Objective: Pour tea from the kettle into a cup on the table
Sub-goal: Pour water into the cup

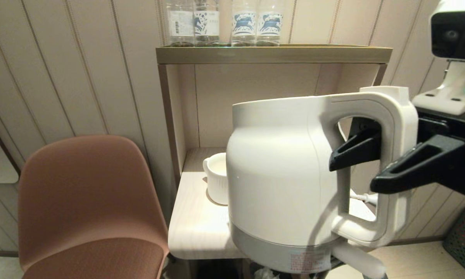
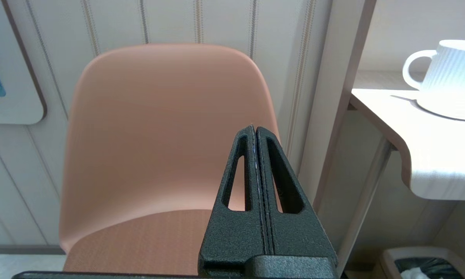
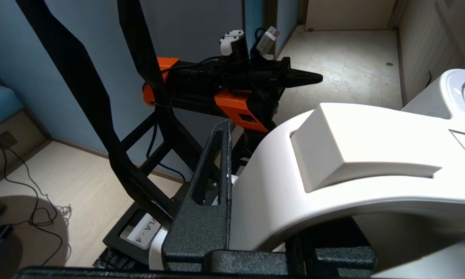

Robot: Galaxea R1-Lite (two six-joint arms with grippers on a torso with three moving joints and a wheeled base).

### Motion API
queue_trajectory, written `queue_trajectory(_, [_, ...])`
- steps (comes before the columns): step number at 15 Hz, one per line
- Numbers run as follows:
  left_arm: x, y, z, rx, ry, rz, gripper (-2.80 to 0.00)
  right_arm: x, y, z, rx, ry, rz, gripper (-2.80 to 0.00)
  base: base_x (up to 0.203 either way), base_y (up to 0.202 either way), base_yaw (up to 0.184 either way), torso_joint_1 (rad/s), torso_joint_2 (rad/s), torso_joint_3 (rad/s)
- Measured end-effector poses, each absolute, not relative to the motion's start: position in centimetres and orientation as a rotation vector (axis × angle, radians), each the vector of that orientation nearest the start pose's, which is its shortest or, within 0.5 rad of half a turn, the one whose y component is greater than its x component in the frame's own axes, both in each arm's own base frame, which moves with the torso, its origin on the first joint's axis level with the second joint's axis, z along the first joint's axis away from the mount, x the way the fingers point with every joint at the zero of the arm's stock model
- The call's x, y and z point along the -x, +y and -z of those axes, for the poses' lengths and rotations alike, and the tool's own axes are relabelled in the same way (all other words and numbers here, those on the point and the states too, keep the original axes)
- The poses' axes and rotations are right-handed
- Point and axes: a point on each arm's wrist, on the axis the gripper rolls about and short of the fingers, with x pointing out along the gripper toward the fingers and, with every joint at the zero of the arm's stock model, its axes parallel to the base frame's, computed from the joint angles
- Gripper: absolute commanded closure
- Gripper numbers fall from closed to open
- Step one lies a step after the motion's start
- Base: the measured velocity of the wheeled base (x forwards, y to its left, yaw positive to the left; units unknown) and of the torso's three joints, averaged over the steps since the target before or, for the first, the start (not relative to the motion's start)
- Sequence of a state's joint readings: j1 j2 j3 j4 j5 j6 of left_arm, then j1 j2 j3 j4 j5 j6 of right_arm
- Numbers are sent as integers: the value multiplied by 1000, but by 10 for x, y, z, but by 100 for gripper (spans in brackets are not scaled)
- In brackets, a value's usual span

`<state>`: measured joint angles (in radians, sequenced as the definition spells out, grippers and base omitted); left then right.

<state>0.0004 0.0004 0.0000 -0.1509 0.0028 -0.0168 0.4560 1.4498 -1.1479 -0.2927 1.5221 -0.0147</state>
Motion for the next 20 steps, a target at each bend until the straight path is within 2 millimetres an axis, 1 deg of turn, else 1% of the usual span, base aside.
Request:
queue_trajectory(4, [24, 0, -91, 16, -150, -2, 0, -202, 125, -316, -1, 3, -1983, 0, 0, 0, 0, 0, 0, 0])
queue_trajectory(9, [24, 0, -91, 17, -150, -2, 0, -210, 129, -312, -9, 16, -1981, 0, 0, 0, 0, 0, 0, 0])
queue_trajectory(12, [24, 0, -91, 17, -150, -2, 0, -220, 134, -313, -8, 16, -1983, 0, 0, 0, 0, 0, 0, 0])
queue_trajectory(20, [24, 0, -91, 17, -150, -2, 0, -241, 144, -302, -34, 60, -1979, 0, 0, 0, 0, 0, 0, 0])
